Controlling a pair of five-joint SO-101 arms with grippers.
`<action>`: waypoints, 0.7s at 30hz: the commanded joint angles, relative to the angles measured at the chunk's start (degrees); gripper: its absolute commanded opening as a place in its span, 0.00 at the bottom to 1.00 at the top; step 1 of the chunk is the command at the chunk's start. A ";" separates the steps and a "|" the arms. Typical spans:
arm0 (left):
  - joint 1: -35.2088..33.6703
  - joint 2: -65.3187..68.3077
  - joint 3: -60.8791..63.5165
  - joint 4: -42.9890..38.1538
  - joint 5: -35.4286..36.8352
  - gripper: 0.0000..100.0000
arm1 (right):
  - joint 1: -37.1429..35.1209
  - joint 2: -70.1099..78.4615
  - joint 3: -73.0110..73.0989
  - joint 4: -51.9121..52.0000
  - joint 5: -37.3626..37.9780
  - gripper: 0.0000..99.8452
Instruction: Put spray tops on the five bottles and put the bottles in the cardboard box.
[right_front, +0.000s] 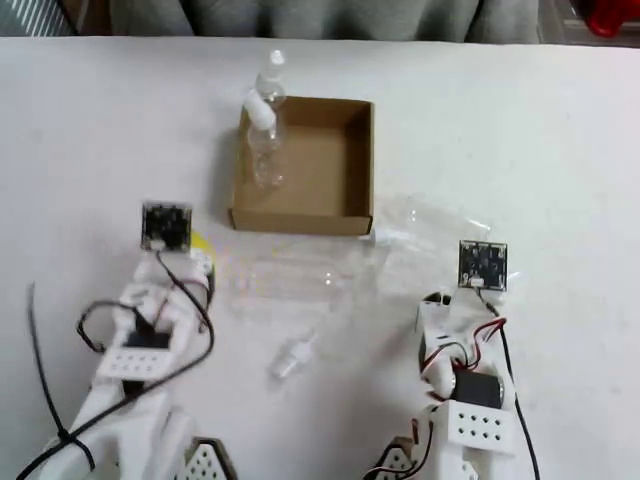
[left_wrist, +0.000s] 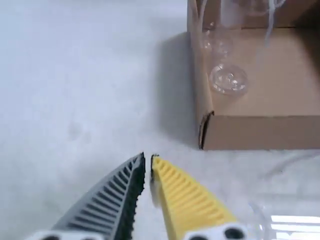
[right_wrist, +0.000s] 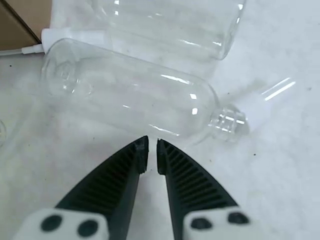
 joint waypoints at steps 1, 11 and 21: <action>-0.66 -1.19 -20.66 30.86 -5.19 0.02 | 0.48 -0.13 0.35 -0.13 0.53 0.02; 4.79 -1.19 -41.93 57.93 -25.58 0.03 | 0.48 -0.13 0.35 -0.13 0.53 0.02; 21.58 -1.10 -50.46 74.81 -46.59 0.03 | 0.40 -0.13 0.35 -0.13 0.53 0.02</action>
